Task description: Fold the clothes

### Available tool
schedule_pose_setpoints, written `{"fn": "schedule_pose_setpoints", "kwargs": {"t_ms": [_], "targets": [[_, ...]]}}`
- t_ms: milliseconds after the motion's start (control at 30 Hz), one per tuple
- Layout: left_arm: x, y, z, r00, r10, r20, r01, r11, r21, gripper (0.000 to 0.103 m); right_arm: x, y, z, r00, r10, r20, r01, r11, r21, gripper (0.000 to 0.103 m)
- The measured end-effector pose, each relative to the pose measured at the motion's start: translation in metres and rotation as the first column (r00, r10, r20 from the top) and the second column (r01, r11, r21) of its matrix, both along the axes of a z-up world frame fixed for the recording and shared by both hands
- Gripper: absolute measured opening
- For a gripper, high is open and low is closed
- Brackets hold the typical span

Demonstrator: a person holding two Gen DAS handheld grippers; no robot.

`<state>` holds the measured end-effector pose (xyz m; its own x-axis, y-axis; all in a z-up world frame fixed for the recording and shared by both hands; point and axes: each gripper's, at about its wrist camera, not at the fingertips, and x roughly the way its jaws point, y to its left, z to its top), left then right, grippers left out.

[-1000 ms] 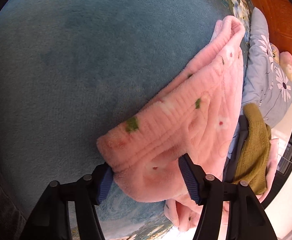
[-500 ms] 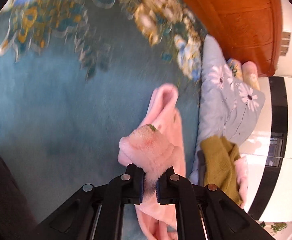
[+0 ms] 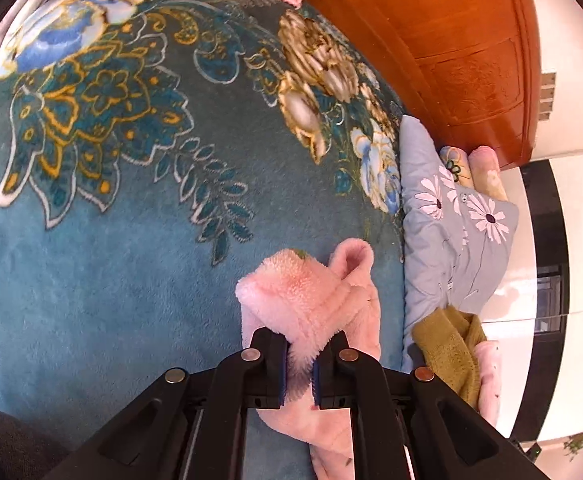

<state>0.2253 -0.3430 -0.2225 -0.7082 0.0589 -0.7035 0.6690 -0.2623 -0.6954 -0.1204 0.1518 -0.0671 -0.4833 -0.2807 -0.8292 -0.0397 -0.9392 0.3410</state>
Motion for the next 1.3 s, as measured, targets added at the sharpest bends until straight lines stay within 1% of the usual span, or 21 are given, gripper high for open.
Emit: {"fn": "schedule_pose_setpoints", "kwargs": {"t_ms": [33,67,100,133,200,300,433,500,567,600,633,700,733,767,833,900,1000,1067,1133,1233,1300], "targets": [[-0.004,0.002,0.002,1.000,-0.021,0.013,0.021,0.999,-0.026,0.009,0.003,-0.004,0.001,1.000,0.000,0.003,0.000,1.000,0.010,0.036],[-0.006,0.003,0.002,0.999,-0.031,0.021,0.031,0.999,-0.035,0.009,0.005,-0.010,0.005,1.000,0.007,0.004,-0.007,0.999,0.034,0.030],[-0.007,0.003,0.001,0.999,-0.036,0.025,0.037,0.999,-0.036,0.009,0.008,-0.015,0.008,1.000,0.015,0.005,-0.015,0.998,0.058,0.019],[-0.009,0.003,-0.001,0.999,-0.041,0.030,0.042,0.998,-0.037,0.009,0.012,-0.020,0.012,1.000,0.024,0.004,-0.024,0.997,0.078,0.013],[-0.008,0.000,-0.004,0.999,-0.036,0.016,0.037,0.999,-0.013,0.009,0.022,-0.027,0.024,0.999,0.049,-0.010,-0.048,0.995,0.090,0.010],[-0.003,-0.006,-0.005,0.999,-0.032,-0.023,0.032,0.999,0.021,0.009,0.041,-0.015,0.053,0.997,0.031,-0.071,-0.031,1.000,-0.004,0.009],[-0.002,-0.007,0.000,0.996,-0.064,-0.067,0.066,0.997,0.028,0.009,0.091,0.043,0.110,0.975,-0.084,-0.204,0.050,0.985,-0.162,0.008],[-0.004,-0.005,0.003,0.993,-0.087,-0.084,0.090,0.995,0.034,0.009,0.131,0.083,0.132,0.953,-0.145,-0.266,0.103,0.981,-0.166,0.008],[-0.006,-0.002,0.005,0.989,-0.115,-0.096,0.119,0.992,0.037,0.009,0.182,0.125,0.136,0.922,-0.217,-0.321,0.176,0.973,-0.152,0.008],[-0.007,0.000,0.007,0.987,-0.128,-0.097,0.131,0.991,0.033,0.009,0.210,0.144,0.128,0.909,-0.254,-0.331,0.221,0.966,-0.133,0.008],[-0.007,0.001,0.009,0.986,-0.136,-0.095,0.139,0.990,0.028,0.009,0.236,0.160,0.111,0.910,-0.283,-0.302,0.264,0.959,-0.104,0.008],[-0.006,0.001,0.010,0.986,-0.141,-0.094,0.145,0.989,0.039,0.009,0.282,0.185,0.058,0.931,-0.334,-0.147,0.337,0.942,-0.006,0.008],[-0.006,0.002,0.010,0.985,-0.143,-0.091,0.148,0.988,0.045,0.009,0.305,0.195,0.024,0.929,-0.368,-0.044,0.369,0.929,0.024,0.008],[-0.006,0.002,0.010,0.986,-0.148,-0.081,0.152,0.987,0.046,0.009,0.329,0.204,-0.010,0.911,-0.410,0.052,0.409,0.912,0.023,0.008],[-0.007,0.004,0.013,0.985,-0.164,-0.052,0.166,0.986,0.034,0.009,0.376,0.216,-0.070,0.853,-0.479,0.209,0.488,0.873,0.005,0.007],[-0.004,0.003,0.016,0.987,-0.162,-0.025,0.162,0.987,0.015,0.009,0.410,0.215,-0.110,0.805,-0.497,0.324,0.526,0.850,-0.004,0.007],[0.004,-0.002,0.015,0.994,-0.108,0.036,0.107,0.994,0.018,0.009,0.434,0.200,-0.133,0.799,-0.439,0.410,0.488,0.873,-0.016,0.007],[0.011,-0.006,0.014,0.994,-0.059,0.090,0.058,0.998,0.016,0.009,0.438,0.191,-0.133,0.821,-0.392,0.415,0.431,0.902,-0.001,0.007],[0.016,-0.007,0.015,0.990,-0.010,0.144,0.012,1.000,-0.015,0.009,0.442,0.190,-0.133,0.832,-0.365,0.419,0.400,0.917,0.005,0.007],[0.019,-0.006,0.019,0.978,0.027,0.209,-0.011,0.997,-0.079,0.008,0.452,0.194,-0.142,0.832,-0.341,0.438,0.380,0.925,-0.002,0.007],[0.018,-0.005,0.019,0.973,0.032,0.230,-0.011,0.996,-0.092,0.008,0.459,0.198,-0.146,0.828,-0.332,0.452,0.368,0.930,0.008,0.007]]}}
